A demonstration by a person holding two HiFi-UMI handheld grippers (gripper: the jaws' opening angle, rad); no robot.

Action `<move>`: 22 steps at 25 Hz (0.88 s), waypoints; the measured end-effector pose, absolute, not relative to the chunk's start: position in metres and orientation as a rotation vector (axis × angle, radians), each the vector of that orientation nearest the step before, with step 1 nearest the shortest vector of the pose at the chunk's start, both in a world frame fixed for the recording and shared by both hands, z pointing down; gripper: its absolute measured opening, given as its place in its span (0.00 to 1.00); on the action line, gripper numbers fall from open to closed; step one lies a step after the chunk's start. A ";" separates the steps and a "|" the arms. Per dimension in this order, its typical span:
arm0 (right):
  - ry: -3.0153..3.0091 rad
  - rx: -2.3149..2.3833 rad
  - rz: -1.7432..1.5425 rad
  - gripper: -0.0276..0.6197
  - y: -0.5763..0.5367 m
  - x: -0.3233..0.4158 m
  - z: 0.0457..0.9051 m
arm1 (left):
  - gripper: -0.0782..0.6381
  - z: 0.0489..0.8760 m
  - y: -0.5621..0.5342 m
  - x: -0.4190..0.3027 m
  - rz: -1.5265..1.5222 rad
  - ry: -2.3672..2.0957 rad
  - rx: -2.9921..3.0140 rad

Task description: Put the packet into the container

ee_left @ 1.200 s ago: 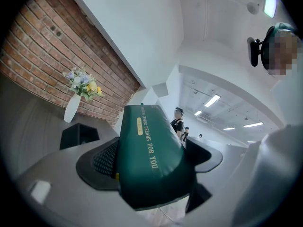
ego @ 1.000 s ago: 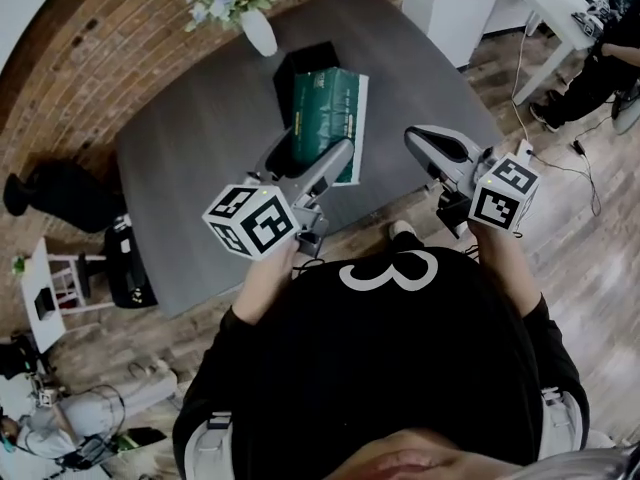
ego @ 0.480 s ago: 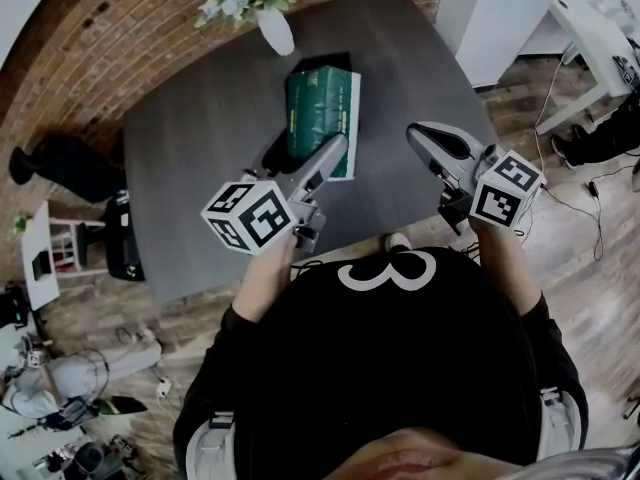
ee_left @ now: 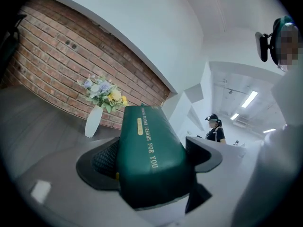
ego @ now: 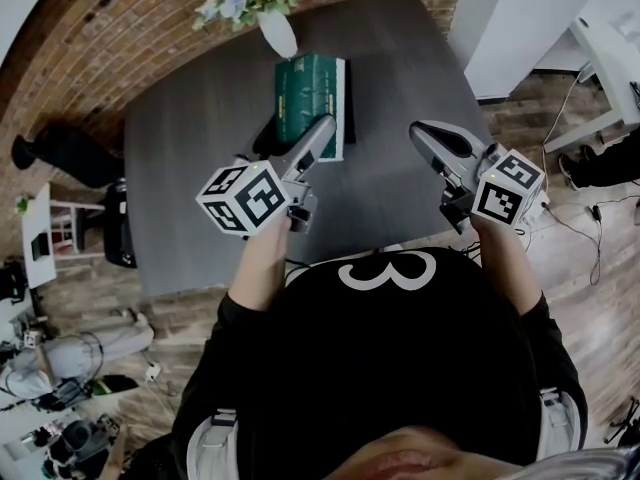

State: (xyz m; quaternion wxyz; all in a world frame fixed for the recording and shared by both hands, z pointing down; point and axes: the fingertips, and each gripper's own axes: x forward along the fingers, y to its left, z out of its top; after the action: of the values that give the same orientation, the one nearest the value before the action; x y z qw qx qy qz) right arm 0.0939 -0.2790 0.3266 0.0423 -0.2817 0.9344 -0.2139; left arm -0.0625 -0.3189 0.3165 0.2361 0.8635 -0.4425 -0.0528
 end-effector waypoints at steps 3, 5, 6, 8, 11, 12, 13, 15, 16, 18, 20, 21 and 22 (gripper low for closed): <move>2.873 -0.838 -0.668 0.05 -0.287 0.099 0.330 | 0.74 0.320 -0.334 -0.063 -0.130 -1.266 2.359; 2.876 -0.827 -0.680 0.05 -0.294 0.103 0.333 | 0.74 0.323 -0.345 -0.064 -0.120 -1.294 2.353; 2.877 -0.823 -0.687 0.05 -0.298 0.104 0.335 | 0.74 0.325 -0.351 -0.064 -0.111 -1.310 2.351; 2.880 -0.817 -0.700 0.05 -0.304 0.106 0.339 | 0.74 0.329 -0.362 -0.066 -0.089 -1.341 2.350; 2.888 -0.807 -0.721 0.05 -0.308 0.108 0.348 | 0.74 0.339 -0.375 -0.065 -0.064 -1.369 2.343; 2.892 -0.803 -0.730 0.05 -0.309 0.109 0.351 | 0.74 0.342 -0.380 -0.064 -0.055 -1.376 2.339; 2.896 -0.799 -0.739 0.05 -0.311 0.111 0.354 | 0.74 0.346 -0.385 -0.063 -0.043 -1.383 2.336; 2.903 -0.796 -0.757 0.05 -0.316 0.115 0.359 | 0.74 0.354 -0.395 -0.059 -0.011 -1.397 2.337; 2.906 -0.794 -0.765 0.05 -0.319 0.117 0.362 | 0.74 0.358 -0.400 -0.057 0.007 -1.404 2.339; 2.913 -0.787 -0.783 0.05 -0.324 0.120 0.369 | 0.74 0.369 -0.409 -0.054 0.046 -1.423 2.341; 2.923 -0.787 -0.807 0.05 -0.326 0.123 0.377 | 0.74 0.382 -0.416 -0.051 0.083 -1.437 2.328; 2.927 -0.788 -0.817 0.05 -0.327 0.124 0.380 | 0.74 0.389 -0.419 -0.049 0.097 -1.439 2.319; 2.930 -0.788 -0.825 0.05 -0.329 0.125 0.383 | 0.74 0.395 -0.423 -0.047 0.111 -1.441 2.310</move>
State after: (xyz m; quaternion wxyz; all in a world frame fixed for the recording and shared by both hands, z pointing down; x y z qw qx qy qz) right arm 0.1247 -0.3288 0.3833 -0.0015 -0.2506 0.9319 -0.2624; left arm -0.0474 -0.4225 0.3954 0.2067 0.8295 -0.5173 0.0397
